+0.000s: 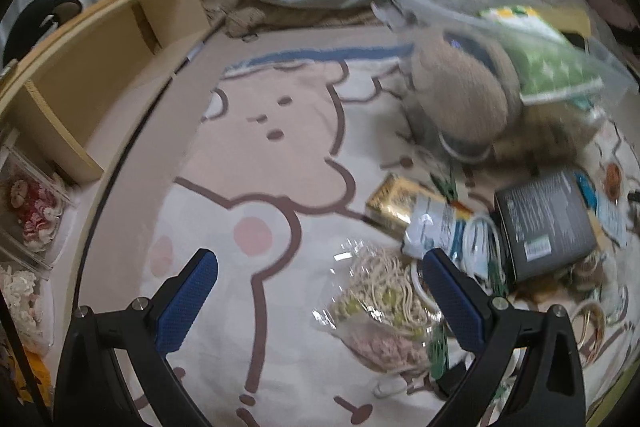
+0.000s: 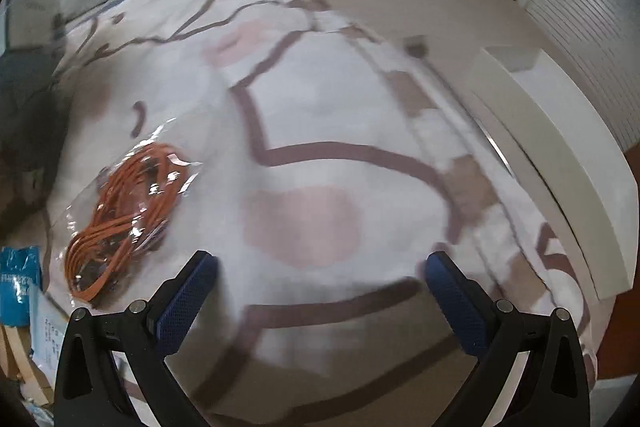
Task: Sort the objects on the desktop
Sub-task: 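Move the right tool to the bagged orange cable while the left tool approaches the pink candy bag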
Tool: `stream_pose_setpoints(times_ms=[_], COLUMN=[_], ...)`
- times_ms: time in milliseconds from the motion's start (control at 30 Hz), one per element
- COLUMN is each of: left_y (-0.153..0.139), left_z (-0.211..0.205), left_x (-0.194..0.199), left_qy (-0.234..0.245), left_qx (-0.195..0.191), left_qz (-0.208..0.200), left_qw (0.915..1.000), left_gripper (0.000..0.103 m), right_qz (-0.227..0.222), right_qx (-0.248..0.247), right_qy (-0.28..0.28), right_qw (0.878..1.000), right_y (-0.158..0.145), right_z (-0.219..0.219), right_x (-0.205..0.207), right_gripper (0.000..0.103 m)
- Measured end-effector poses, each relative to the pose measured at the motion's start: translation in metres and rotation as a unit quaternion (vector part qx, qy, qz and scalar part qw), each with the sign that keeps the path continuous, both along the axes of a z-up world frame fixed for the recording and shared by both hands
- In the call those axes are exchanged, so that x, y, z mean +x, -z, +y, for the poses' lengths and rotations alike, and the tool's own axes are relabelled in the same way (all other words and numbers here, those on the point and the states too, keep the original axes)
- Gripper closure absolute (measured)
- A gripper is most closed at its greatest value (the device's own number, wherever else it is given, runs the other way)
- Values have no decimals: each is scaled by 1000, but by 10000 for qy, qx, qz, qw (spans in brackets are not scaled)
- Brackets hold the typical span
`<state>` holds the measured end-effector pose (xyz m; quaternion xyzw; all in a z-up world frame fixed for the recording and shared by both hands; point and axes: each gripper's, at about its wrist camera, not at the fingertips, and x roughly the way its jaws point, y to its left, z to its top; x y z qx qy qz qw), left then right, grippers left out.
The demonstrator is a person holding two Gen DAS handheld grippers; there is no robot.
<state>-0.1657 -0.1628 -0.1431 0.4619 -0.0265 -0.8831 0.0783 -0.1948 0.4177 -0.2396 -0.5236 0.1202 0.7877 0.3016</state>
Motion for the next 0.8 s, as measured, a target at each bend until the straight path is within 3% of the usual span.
stream_pose_setpoints(times_ms=[233, 367, 600, 800], left_y=[15, 27, 45, 62], left_z=[13, 24, 39, 39], left_x=[3, 6, 10, 13], left_qy=[357, 670, 1080, 1213], left_qx=[186, 184, 80, 75], left_qz=[-447, -786, -1249, -1566], left_qw=[9982, 9945, 9862, 9802], left_gripper=[0, 0, 0, 0], right_qz=[1057, 1656, 1314, 1050], right_qx=[-247, -596, -467, -680], right_qy=[571, 368, -646, -683], right_qw=[9924, 9837, 9881, 9898], right_y=[-34, -47, -45, -31], right_z=[25, 22, -20, -29], right_x=[26, 24, -7, -24], right_gripper=[0, 0, 0, 0])
